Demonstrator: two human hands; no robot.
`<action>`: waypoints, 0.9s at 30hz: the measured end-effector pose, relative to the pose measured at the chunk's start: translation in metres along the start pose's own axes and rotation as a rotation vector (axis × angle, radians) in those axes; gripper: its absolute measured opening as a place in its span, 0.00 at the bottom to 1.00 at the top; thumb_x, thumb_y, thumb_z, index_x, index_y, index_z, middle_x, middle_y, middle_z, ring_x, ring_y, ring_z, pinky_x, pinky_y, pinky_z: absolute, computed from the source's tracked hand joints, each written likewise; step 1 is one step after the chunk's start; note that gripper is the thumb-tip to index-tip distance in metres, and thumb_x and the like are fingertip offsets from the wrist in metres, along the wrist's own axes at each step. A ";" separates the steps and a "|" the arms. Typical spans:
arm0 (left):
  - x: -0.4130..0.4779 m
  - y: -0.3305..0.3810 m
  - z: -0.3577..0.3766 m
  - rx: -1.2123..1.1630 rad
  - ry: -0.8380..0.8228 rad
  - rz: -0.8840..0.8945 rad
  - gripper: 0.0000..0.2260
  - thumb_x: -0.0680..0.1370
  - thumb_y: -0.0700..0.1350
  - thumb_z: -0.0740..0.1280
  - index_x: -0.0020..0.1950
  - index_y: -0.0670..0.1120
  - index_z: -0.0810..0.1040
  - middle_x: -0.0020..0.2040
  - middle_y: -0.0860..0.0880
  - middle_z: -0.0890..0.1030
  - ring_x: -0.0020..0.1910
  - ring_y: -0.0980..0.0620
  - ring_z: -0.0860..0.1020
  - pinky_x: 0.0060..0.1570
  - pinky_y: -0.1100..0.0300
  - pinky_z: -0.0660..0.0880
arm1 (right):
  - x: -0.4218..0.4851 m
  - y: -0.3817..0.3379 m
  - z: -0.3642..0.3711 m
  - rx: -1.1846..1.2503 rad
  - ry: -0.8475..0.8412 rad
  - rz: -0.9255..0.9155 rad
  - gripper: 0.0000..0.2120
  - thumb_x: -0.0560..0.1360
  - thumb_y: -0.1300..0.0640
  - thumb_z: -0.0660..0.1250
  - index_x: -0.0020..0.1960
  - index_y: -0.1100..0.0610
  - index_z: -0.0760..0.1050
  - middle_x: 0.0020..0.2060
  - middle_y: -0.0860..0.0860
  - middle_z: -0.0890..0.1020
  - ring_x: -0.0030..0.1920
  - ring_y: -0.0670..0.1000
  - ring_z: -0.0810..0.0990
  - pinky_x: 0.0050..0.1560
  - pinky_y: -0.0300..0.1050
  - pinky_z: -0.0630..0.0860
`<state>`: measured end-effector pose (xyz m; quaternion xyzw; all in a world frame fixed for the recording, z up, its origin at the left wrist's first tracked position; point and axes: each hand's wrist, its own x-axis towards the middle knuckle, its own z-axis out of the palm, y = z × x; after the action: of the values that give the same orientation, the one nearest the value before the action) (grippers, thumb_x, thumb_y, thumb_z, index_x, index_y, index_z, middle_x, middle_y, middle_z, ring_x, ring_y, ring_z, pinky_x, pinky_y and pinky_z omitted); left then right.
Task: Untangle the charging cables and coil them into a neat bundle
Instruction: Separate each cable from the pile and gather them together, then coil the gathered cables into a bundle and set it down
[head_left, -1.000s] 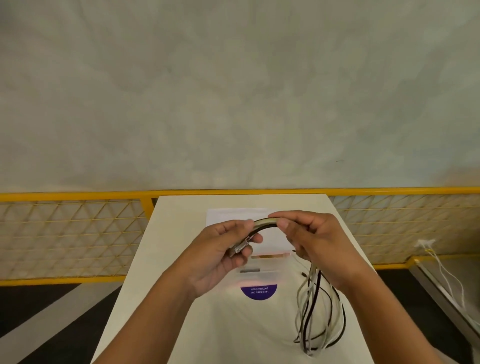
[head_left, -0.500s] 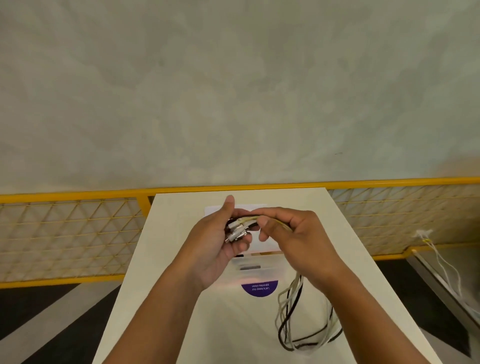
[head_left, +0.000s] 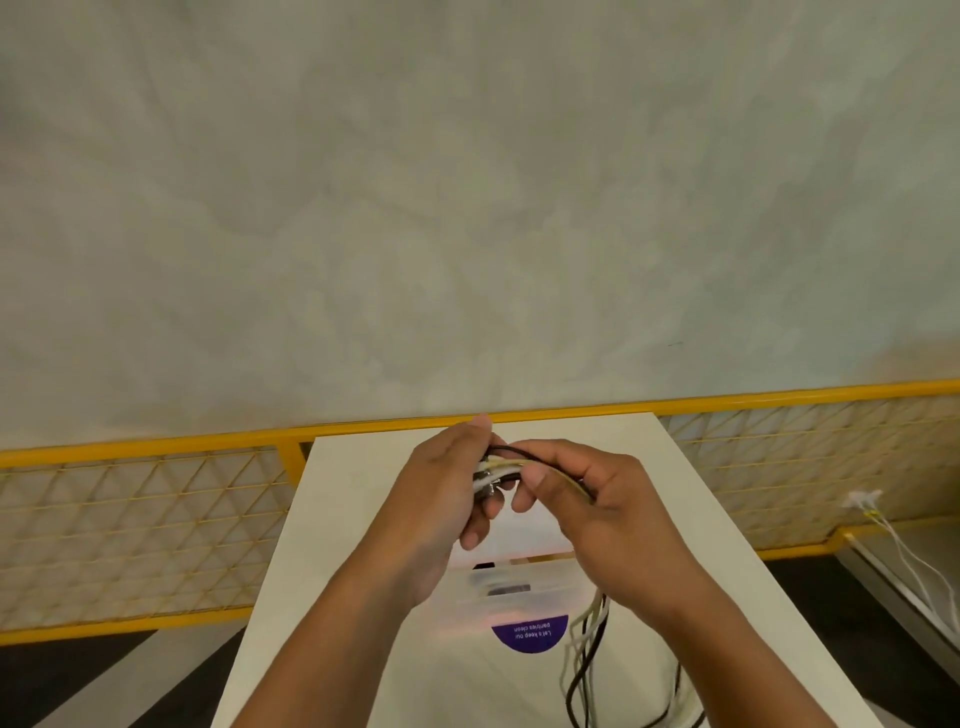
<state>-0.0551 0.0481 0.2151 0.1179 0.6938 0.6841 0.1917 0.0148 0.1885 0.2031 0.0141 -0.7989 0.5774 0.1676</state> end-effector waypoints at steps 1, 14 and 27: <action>0.001 0.006 0.000 0.016 -0.008 0.018 0.19 0.85 0.52 0.57 0.49 0.38 0.78 0.38 0.41 0.76 0.30 0.52 0.70 0.23 0.61 0.63 | 0.002 -0.005 -0.002 0.010 0.007 -0.015 0.14 0.82 0.60 0.63 0.60 0.46 0.82 0.37 0.48 0.83 0.33 0.39 0.77 0.38 0.28 0.70; -0.002 0.073 -0.004 0.168 -0.047 0.209 0.14 0.83 0.50 0.61 0.49 0.40 0.76 0.37 0.44 0.75 0.32 0.51 0.69 0.25 0.61 0.64 | 0.032 -0.055 -0.014 -0.017 0.039 -0.128 0.08 0.82 0.61 0.64 0.51 0.49 0.77 0.39 0.48 0.85 0.42 0.44 0.83 0.42 0.40 0.76; -0.014 0.084 -0.025 -0.081 0.001 0.259 0.06 0.82 0.39 0.64 0.53 0.39 0.80 0.43 0.39 0.86 0.42 0.44 0.85 0.41 0.56 0.80 | 0.040 -0.060 -0.010 0.037 0.071 -0.199 0.11 0.80 0.66 0.65 0.53 0.51 0.78 0.44 0.48 0.87 0.48 0.47 0.85 0.50 0.40 0.77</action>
<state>-0.0612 0.0223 0.2998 0.1981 0.6447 0.7307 0.1062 -0.0079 0.1849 0.2722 0.0759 -0.7764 0.5726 0.2522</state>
